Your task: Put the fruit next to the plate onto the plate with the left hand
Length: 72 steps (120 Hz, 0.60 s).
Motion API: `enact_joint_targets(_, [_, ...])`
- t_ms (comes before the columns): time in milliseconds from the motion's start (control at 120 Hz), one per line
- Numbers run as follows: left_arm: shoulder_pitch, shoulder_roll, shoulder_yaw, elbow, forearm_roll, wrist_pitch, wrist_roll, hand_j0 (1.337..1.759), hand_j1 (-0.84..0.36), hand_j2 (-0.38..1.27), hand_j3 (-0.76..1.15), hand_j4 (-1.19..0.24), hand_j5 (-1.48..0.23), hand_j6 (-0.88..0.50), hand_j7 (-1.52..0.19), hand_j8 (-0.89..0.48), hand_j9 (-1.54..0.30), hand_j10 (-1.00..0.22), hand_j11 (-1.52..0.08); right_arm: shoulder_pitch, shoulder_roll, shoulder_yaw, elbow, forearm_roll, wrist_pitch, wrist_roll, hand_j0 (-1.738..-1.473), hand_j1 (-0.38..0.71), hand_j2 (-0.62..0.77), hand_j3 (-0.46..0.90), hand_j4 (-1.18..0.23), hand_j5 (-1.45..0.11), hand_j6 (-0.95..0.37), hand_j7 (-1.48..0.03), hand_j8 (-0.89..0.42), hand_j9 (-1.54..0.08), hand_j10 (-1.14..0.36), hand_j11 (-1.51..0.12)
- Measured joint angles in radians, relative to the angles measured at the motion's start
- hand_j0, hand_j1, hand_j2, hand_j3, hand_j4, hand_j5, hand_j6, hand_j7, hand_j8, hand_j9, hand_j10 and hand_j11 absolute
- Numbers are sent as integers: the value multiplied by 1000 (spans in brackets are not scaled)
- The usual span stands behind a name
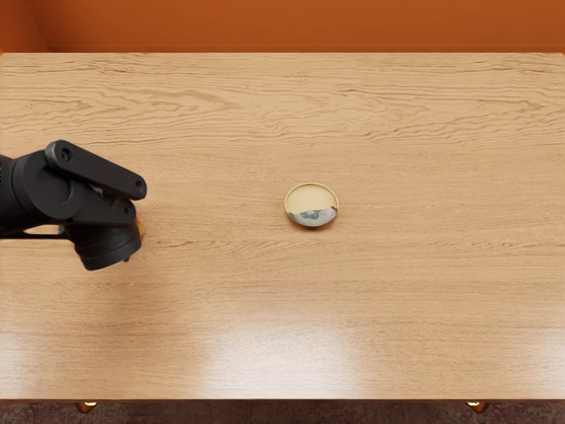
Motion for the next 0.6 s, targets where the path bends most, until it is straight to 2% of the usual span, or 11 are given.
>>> enact_joint_targets(242, [6,-42,4,6,-6,0,0,1658,45,51,0,-254,-330,-255,-330,-254,-330,-254,-330,0,0,0,0,0,0,0,-1658,-308,-7,0,-35,-45,-35,-45,-35,-45,-35,-45])
enact_joint_targets(600, [27,-76,49,38,-5,0,0,1658,-72,71,0,-352,-457,-352,-457,-352,-457,-352,-457,0,0,0,0,0,0,0,-1658,-308,-7,0,-35,-45,-35,-45,-35,-45,-35,-45])
